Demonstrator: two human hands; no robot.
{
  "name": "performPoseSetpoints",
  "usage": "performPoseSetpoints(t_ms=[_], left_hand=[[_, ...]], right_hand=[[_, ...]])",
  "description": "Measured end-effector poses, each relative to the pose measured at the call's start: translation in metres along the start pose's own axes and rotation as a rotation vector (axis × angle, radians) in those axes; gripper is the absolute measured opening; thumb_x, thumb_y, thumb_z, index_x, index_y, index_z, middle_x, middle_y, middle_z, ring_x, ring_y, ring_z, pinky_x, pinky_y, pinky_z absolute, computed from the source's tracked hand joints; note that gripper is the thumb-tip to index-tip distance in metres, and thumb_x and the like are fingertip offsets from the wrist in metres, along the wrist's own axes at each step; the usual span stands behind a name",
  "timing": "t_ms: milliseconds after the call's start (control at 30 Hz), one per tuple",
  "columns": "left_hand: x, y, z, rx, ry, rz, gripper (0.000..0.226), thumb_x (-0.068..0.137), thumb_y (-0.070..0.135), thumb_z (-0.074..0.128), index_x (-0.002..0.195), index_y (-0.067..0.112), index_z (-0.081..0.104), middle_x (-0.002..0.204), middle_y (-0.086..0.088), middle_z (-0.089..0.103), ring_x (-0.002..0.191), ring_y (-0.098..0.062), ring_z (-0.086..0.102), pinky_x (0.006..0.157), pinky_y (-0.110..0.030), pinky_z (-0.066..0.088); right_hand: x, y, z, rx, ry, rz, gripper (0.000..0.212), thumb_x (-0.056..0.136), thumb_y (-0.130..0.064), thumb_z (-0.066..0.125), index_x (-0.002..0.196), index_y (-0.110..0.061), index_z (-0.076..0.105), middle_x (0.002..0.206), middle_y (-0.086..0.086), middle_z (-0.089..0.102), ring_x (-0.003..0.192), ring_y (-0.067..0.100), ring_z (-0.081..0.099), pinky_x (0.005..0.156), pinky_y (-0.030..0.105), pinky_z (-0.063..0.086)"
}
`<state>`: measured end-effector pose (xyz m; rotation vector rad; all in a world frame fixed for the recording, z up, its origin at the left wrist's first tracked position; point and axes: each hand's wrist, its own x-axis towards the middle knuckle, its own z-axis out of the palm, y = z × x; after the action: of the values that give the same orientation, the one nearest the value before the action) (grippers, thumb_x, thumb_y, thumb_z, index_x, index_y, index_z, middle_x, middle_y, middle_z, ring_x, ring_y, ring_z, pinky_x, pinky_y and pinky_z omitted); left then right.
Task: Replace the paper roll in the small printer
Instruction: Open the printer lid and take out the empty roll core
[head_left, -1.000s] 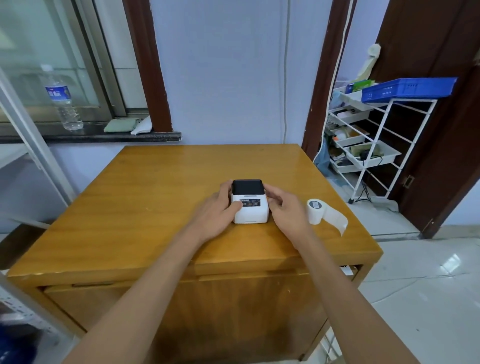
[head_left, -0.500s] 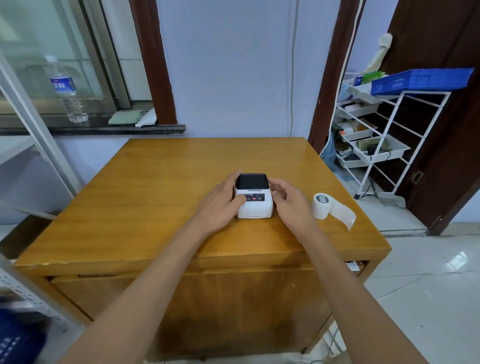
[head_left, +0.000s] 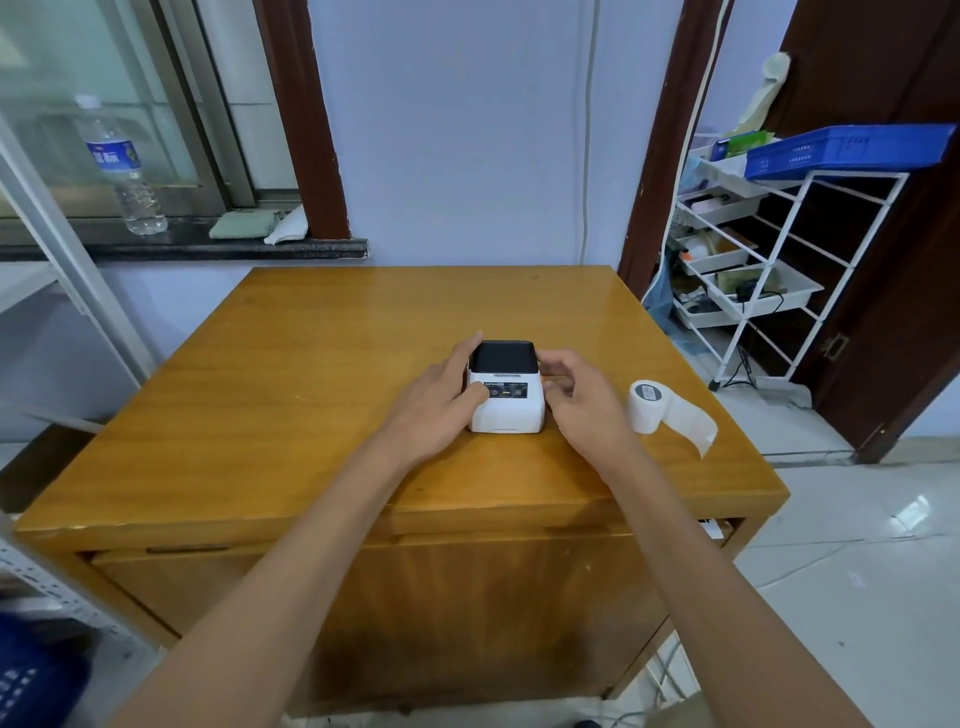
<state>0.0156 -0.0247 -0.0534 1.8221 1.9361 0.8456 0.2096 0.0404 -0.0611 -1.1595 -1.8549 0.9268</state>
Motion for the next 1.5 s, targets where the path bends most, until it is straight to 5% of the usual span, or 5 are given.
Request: performPoseSetpoints(t_ms=[433, 600, 800, 1200, 1500], left_hand=[[0.002, -0.002, 0.001, -0.001, 0.027, 0.012, 0.067, 0.098, 0.039, 0.038, 0.161, 0.043, 0.015, 0.155, 0.001, 0.049, 0.125, -0.023, 0.054, 0.088, -0.038, 0.043], [0.000, 0.002, 0.000, 0.022, 0.045, 0.025, 0.067, 0.101, 0.037, 0.039, 0.163, 0.038, 0.014, 0.162, 0.002, 0.042, 0.133, -0.026, 0.052, 0.092, -0.037, 0.043], [-0.004, 0.004, 0.001, 0.036, 0.066, 0.027, 0.069, 0.102, 0.038, 0.041, 0.164, 0.031, 0.011, 0.156, -0.001, 0.050, 0.125, -0.027, 0.057, 0.087, -0.038, 0.046], [-0.008, 0.008, -0.004, -0.021, 0.049, -0.059, 0.070, 0.092, 0.047, 0.044, 0.157, 0.024, 0.031, 0.148, 0.000, 0.057, 0.120, -0.022, 0.059, 0.089, -0.038, 0.049], [-0.005, 0.004, -0.003, 0.013, 0.039, -0.045, 0.064, 0.095, 0.047, 0.043, 0.154, 0.024, 0.035, 0.144, -0.004, 0.058, 0.118, -0.025, 0.059, 0.091, -0.041, 0.050]], right_hand=[[-0.001, 0.003, 0.001, -0.074, 0.021, -0.035, 0.042, 0.104, -0.001, 0.053, 0.140, -0.023, 0.055, 0.117, -0.009, 0.063, 0.110, 0.008, 0.060, 0.083, 0.007, 0.044], [-0.006, -0.003, 0.003, -0.103, 0.061, -0.029, 0.043, 0.106, -0.005, 0.050, 0.145, -0.024, 0.053, 0.110, -0.010, 0.065, 0.099, 0.006, 0.061, 0.087, 0.023, 0.052], [-0.008, -0.007, -0.001, 0.017, 0.047, 0.032, 0.039, 0.107, -0.038, 0.053, 0.145, -0.032, 0.056, 0.114, -0.012, 0.067, 0.104, 0.003, 0.062, 0.078, 0.016, 0.044], [0.000, -0.022, 0.008, -0.327, 0.074, 0.014, 0.047, 0.102, -0.051, 0.051, 0.140, -0.024, 0.054, 0.113, -0.005, 0.071, 0.096, 0.015, 0.065, 0.074, 0.036, 0.055], [0.034, -0.051, -0.013, -0.311, -0.143, 0.222, 0.064, 0.098, -0.070, 0.038, 0.126, -0.016, 0.060, 0.101, 0.006, 0.074, 0.088, 0.028, 0.074, 0.084, 0.047, 0.063]])
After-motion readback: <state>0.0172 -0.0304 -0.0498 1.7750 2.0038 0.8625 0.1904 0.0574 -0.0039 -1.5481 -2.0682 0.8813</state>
